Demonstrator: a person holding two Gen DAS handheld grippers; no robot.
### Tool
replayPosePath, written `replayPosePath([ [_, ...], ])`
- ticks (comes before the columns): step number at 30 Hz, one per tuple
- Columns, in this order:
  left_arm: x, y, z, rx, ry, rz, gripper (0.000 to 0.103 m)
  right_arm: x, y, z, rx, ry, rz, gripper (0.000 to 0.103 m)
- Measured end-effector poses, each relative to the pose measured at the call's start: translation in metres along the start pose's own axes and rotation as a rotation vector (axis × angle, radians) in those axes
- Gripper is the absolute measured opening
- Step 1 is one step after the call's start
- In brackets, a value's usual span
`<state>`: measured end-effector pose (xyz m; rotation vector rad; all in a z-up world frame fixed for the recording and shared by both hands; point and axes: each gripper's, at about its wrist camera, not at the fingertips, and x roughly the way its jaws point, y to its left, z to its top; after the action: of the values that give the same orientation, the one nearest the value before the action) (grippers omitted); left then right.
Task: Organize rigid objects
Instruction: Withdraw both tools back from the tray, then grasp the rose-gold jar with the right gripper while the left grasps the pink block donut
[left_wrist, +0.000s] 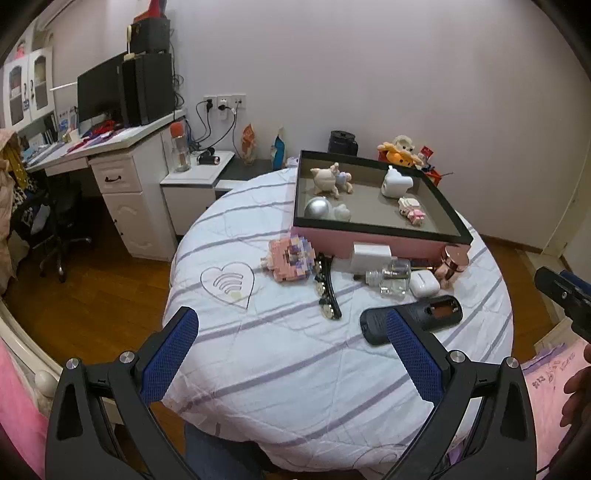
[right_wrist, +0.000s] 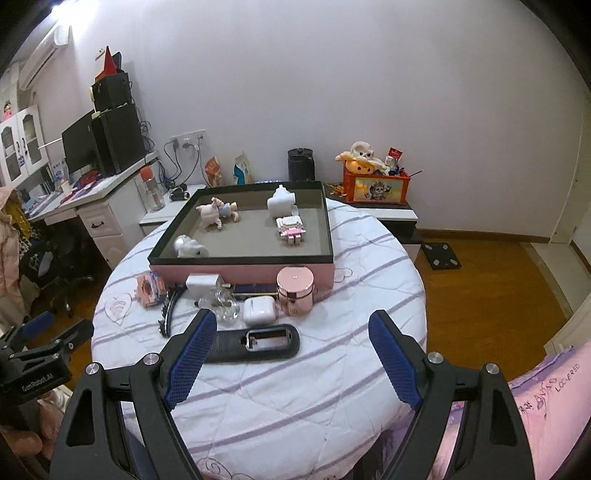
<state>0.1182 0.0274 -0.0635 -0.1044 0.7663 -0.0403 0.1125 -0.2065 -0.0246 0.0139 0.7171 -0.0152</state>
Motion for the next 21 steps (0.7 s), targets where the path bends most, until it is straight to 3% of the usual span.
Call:
replayPosePath([
  [8, -0.008, 0.002, -0.002, -0.001, -0.012, 0.009, 0.103, -0.002, 0.004, -0.008, -0.015, 0.009, 0.009, 0.086],
  [21, 0.019, 0.006, 0.000, -0.019, 0.032, 0.011, 0.103, 0.015, 0.000, -0.012, -0.007, 0.050, 0.002, 0.086],
])
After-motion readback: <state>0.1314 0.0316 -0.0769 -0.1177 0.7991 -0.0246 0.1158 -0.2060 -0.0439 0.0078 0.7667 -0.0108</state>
